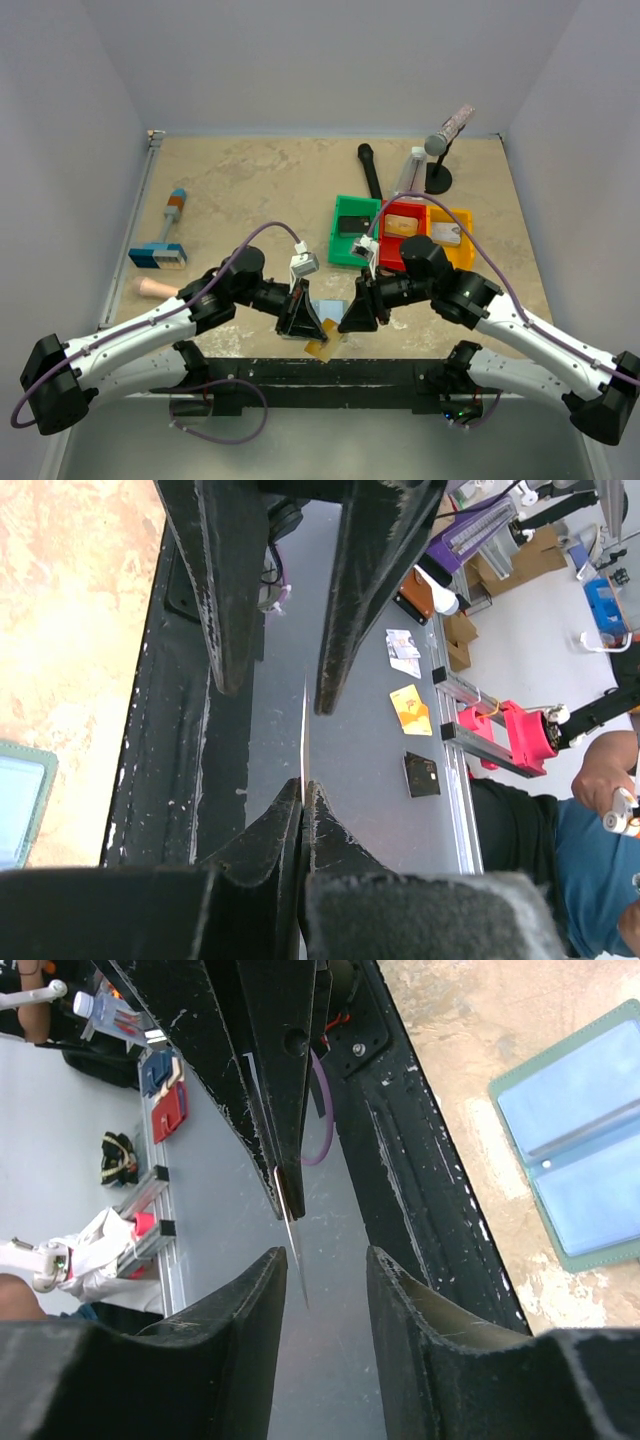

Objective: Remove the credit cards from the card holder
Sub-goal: Place the credit card in the storage box.

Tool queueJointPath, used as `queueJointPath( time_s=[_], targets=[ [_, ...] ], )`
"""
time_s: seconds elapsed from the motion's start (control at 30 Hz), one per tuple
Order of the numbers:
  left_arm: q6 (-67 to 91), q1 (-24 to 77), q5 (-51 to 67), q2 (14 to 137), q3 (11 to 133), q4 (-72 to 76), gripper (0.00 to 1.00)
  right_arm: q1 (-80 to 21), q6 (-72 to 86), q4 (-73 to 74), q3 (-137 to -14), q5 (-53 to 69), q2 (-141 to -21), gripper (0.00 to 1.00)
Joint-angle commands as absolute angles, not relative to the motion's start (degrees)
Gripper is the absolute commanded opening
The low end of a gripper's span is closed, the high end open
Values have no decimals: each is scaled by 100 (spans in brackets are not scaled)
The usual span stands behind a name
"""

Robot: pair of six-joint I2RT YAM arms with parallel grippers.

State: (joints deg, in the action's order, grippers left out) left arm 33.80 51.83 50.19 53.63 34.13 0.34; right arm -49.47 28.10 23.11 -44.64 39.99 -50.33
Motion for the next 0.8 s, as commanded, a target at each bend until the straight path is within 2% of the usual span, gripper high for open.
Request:
queueJointPath(
  time_s=[0.0,0.17,0.27,0.3,0.33,0.37,0.4,0.5,0.57,0.67,0.77],
  targets=[
    [3428,5203,4983,5361,3639,308,0,-4975,2830,2136,-4491,4043,-5001,39],
    [3437,5194,4983,5352,3630,316,0,-4983,2856,2083,-4456,4087,-5010,27],
    [3419,5194,4966,5353,3621,308,0,-4983,2874,2030,-4430,4113,-4984,13],
    [3402,5194,4957,5370,3621,290,0,-4983,2865,2022,-4430,4131,-4983,5],
    [3384,5194,4940,5361,3621,273,0,-4983,2874,2021,-4430,4157,-4966,0],
    [3340,5212,4879,5361,3621,229,0,-4983,2891,1987,-4412,4175,-4931,0],
    [3296,5195,4808,5361,3621,142,5,-4983,2926,1925,-4386,4201,-4878,0],
    [3208,5186,4475,5265,3630,-235,34,-4948,2962,1986,-4377,4009,-4720,0],
    [3155,5159,4037,5029,3612,-465,45,-4852,2901,2196,-4429,3824,-4641,0],
    [3120,5045,3124,4537,3612,-895,54,-4545,2909,2697,-4544,3220,-4605,0],
    [3190,4948,2008,4000,3577,-1370,55,-3799,3207,2909,-4456,2384,-4614,0]
  ],
)
